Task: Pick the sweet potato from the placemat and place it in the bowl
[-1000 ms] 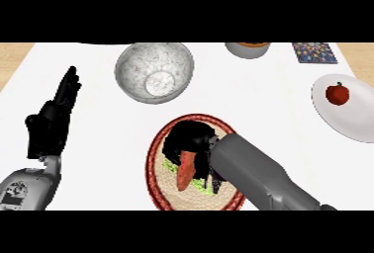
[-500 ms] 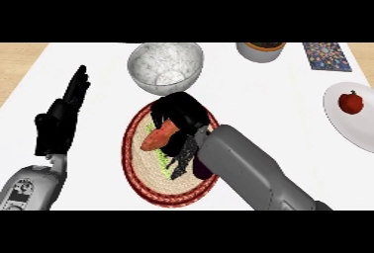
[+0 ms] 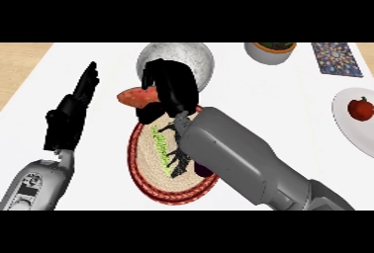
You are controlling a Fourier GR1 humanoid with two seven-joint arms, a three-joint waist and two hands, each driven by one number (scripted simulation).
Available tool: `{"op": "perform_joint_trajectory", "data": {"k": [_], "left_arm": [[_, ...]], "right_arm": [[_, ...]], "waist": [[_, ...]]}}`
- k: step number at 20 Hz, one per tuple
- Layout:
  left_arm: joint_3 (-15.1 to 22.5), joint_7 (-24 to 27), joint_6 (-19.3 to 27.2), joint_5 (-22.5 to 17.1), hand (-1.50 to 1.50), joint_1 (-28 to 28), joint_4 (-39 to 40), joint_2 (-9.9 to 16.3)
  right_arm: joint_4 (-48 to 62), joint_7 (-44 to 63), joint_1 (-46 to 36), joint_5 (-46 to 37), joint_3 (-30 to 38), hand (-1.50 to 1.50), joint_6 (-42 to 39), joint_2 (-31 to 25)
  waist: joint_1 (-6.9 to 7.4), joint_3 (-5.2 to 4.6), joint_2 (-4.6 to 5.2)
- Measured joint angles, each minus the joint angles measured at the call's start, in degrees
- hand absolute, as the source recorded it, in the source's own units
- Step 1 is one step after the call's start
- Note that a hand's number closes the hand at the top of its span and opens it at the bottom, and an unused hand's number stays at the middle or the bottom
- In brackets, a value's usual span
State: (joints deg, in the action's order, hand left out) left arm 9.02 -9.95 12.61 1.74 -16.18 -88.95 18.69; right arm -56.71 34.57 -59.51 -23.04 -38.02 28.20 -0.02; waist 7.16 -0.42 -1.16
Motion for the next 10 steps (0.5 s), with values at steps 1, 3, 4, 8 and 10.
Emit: {"op": "perform_joint_trajectory", "data": {"k": [1,3,4,8,10], "left_arm": [[0.17,0.18,0.0,0.15,0.0,-0.28,0.25,-0.17],[0.28,0.24,-0.12,0.22,0.0,-0.77,0.45,-0.3],[0.45,0.46,-0.14,0.38,0.0,-0.92,0.64,-0.43],[0.51,0.49,-0.01,0.63,0.0,-1.63,1.03,-0.82],[0.47,0.76,0.45,1.06,0.0,-1.67,1.33,-1.08]], "right_arm": [[0.06,3.12,-1.46,-0.2,-0.49,1.5,1.98,0.0],[0.78,9.14,-4.48,-0.94,-1.61,1.5,5.72,0.0],[1.36,11.49,-6.02,-1.34,-2.16,1.5,7.24,-0.04],[4.68,18.93,-11.63,-3.24,-4.38,1.5,12.28,-0.17],[6.78,21.57,-13.76,-4.1,-5.51,1.5,14.36,-0.22]], "waist": [[0.21,-0.01,0.19],[0.62,-0.02,0.47],[0.84,-0.02,0.67],[0.77,0.04,1.26],[0.56,0.07,1.51]]}}
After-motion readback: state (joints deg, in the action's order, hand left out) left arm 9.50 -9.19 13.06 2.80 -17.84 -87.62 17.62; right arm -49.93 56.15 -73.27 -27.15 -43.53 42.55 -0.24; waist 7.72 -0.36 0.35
